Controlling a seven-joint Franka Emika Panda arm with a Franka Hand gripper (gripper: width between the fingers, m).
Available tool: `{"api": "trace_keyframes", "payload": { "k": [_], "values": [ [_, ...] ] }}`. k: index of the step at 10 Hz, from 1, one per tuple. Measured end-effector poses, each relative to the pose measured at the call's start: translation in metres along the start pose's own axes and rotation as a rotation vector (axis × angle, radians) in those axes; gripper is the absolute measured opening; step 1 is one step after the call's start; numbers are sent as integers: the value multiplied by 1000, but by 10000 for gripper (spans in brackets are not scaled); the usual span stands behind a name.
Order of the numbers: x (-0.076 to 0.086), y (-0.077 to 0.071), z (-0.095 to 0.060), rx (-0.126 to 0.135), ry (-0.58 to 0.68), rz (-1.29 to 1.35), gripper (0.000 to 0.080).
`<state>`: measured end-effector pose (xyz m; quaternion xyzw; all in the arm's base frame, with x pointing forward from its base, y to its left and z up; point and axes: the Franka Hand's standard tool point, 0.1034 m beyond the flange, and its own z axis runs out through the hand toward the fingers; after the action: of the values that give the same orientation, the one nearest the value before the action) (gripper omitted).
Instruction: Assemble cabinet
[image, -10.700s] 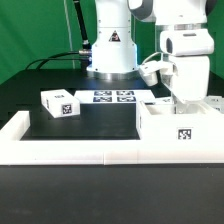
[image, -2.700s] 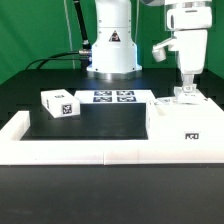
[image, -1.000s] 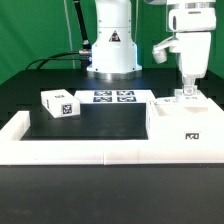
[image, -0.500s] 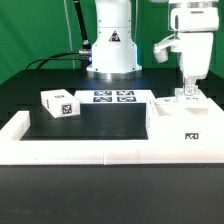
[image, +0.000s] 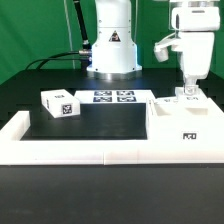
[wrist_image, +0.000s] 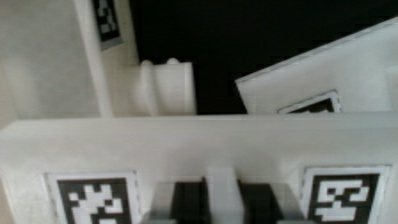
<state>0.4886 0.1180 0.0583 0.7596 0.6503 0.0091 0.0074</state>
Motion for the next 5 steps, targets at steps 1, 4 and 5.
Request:
{"api": "trace_keyframes", "payload": {
  "k": [1, 4, 5],
  "values": [
    [1, 8, -2, 24, -20, 1, 70],
    [2, 35, 0, 56, -44, 16, 70],
    [2, 40, 0, 56, -44, 16, 70]
  ]
}}
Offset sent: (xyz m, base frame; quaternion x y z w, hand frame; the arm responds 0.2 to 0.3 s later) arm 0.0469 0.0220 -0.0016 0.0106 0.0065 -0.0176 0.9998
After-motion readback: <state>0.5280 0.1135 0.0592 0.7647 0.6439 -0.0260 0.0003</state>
